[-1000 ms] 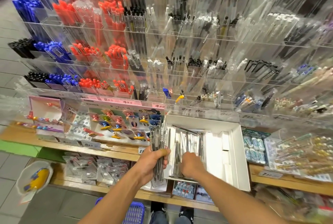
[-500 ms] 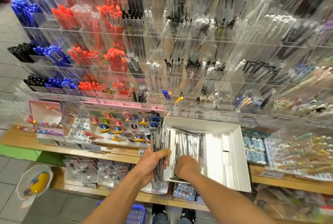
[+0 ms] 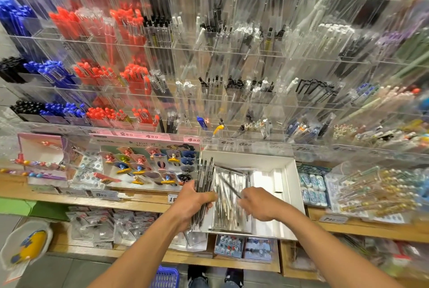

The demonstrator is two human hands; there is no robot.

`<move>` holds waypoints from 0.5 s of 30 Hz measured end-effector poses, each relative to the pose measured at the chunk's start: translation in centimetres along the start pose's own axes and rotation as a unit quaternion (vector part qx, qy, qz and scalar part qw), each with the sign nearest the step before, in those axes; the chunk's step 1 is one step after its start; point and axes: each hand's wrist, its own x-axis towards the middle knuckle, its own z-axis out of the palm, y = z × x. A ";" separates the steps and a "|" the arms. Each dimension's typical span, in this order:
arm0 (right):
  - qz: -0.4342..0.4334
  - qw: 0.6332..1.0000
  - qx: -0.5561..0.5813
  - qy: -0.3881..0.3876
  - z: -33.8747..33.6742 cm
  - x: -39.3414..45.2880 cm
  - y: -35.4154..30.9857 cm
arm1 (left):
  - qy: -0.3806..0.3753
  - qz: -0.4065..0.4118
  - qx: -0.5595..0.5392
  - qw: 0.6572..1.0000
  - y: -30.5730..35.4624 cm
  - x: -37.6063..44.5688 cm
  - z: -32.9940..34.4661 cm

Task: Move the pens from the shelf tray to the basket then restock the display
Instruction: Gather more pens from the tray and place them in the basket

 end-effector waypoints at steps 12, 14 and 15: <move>-0.099 0.866 0.489 -0.024 -0.9 1.7 0.9 | -0.099 0.003 0.071 0.992 1.1 0.0 0.9; -0.052 0.923 0.380 -0.028 0.7 2.8 2.0 | -0.090 -0.020 0.001 0.996 0.6 -0.4 0.6; -0.027 0.960 0.275 -0.036 2.0 3.5 2.5 | -0.079 -0.033 -0.039 0.996 0.3 -0.5 0.4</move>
